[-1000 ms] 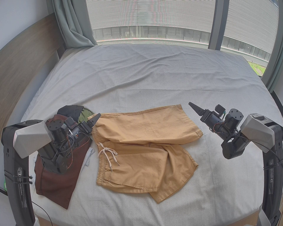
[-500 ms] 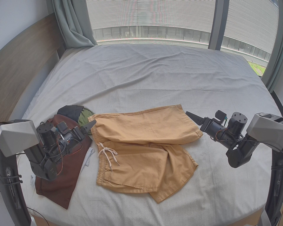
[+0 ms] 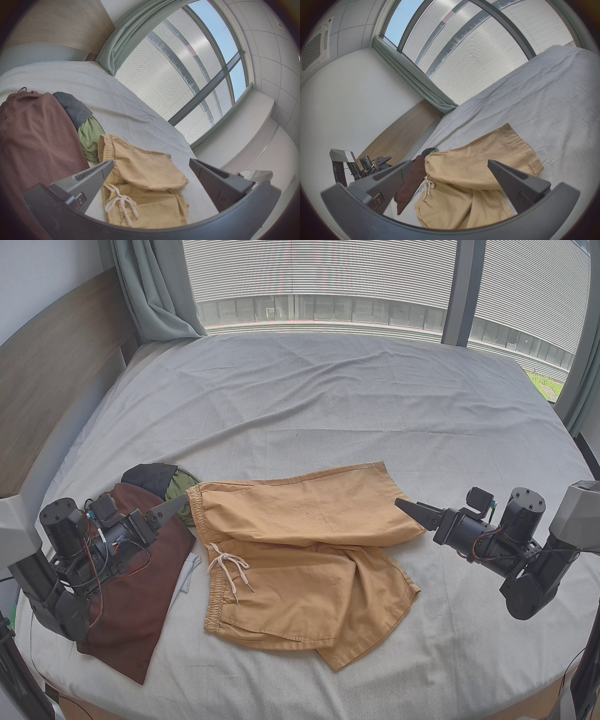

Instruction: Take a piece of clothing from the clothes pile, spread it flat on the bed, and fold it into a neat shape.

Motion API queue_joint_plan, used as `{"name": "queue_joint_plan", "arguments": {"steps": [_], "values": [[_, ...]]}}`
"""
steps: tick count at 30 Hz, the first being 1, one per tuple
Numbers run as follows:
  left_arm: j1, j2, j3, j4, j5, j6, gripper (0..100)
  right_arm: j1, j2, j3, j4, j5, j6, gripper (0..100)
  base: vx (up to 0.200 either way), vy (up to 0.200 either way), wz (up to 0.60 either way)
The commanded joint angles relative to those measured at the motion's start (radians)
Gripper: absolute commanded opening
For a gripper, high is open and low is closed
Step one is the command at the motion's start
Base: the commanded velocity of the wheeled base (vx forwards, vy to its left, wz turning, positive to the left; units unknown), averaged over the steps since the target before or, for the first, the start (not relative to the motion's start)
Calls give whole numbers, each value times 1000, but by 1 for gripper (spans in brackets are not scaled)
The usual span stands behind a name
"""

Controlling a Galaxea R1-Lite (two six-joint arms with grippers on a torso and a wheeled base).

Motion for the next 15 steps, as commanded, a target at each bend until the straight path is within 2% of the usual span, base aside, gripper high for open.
{"name": "queue_joint_plan", "arguments": {"steps": [1, 5, 9, 15], "values": [[-1, -91, 52, -1, -4, 1, 100, 18, -67, 35, 2, -1, -1, 100, 0, 0, 0], [-1, -123, 86, -1, -24, 24, 100, 27, -104, 60, 2, -1, -3, 100, 0, 0, 0], [-4, -129, 121, -1, -47, 87, 100, 31, -149, 81, 4, 2, 3, 100, 0, 0, 0], [2, -124, 190, -1, -142, 184, 100, 50, -149, 134, 4, 5, -21, 100, 0, 0, 0]]}}
